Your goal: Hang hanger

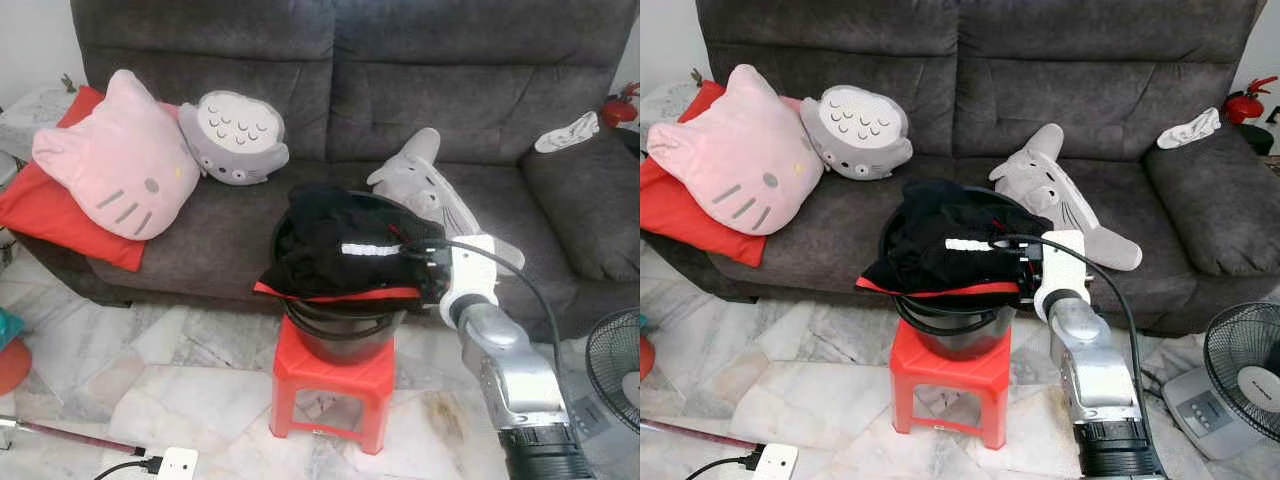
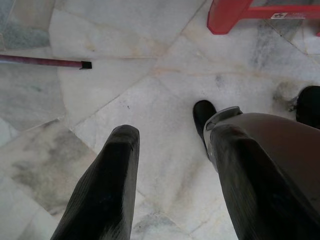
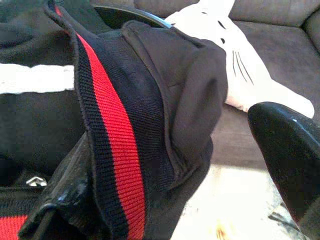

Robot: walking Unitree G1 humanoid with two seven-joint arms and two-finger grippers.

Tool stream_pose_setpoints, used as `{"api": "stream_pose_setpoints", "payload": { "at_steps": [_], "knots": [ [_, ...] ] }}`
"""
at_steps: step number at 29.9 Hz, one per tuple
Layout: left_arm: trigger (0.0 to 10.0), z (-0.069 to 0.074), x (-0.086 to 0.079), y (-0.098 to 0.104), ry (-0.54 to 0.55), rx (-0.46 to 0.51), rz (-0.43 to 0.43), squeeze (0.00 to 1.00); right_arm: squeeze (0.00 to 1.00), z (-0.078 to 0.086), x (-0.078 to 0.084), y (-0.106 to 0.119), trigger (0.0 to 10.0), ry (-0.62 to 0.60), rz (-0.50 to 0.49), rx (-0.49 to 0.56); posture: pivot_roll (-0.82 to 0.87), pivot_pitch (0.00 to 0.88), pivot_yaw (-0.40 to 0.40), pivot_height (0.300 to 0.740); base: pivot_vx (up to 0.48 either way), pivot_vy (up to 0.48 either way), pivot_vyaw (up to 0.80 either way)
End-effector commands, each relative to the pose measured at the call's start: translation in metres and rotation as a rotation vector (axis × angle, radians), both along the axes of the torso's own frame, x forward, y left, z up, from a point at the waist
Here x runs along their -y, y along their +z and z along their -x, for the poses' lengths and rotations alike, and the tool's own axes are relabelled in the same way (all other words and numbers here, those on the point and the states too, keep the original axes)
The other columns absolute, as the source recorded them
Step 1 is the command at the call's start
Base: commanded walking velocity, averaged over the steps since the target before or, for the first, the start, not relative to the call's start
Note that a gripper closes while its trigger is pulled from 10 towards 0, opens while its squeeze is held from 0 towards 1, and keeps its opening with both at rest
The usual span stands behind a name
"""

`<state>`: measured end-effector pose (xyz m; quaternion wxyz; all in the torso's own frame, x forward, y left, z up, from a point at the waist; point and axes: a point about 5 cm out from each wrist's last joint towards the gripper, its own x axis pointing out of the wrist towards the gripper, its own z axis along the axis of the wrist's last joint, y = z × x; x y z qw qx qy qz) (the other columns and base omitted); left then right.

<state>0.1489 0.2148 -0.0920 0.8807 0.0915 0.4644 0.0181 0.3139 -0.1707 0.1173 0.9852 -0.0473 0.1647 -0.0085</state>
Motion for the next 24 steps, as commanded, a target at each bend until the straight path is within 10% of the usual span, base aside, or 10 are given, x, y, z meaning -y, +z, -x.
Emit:
{"api": "stream_pose_setpoints", "payload": {
  "at_steps": [1,12,14,15,24],
  "knots": [
    [10.0,0.008,-0.002,-0.003,0.004,-0.025,-0.011,0.00,0.00,-0.003,-0.002,0.001,10.0,0.014,-0.002,0.005,-0.06,0.059,0.004,0.740,0.000,0.000,0.00],
    [10.0,0.008,-0.003,-0.003,0.003,-0.026,-0.014,0.00,0.00,-0.007,-0.010,-0.007,10.0,0.058,-0.017,-0.014,-0.05,0.059,0.004,0.740,0.000,0.000,0.00],
    [10.0,0.008,-0.003,-0.003,0.004,-0.025,-0.013,0.00,0.00,-0.008,-0.012,-0.006,8.2,0.072,-0.021,-0.010,-0.05,0.059,0.003,0.740,0.000,0.000,0.00],
    [10.0,0.008,-0.003,-0.003,0.005,-0.025,-0.014,0.00,0.00,-0.008,-0.014,-0.005,0.0,0.084,-0.029,-0.001,-0.05,0.059,0.003,0.740,0.000,0.000,0.00],
    [10.0,0.008,-0.002,-0.003,0.006,-0.024,-0.013,0.00,0.00,-0.010,-0.025,0.000,0.0,0.149,-0.050,0.034,-0.05,0.061,0.003,0.740,0.000,0.000,0.00]
  ]
}}
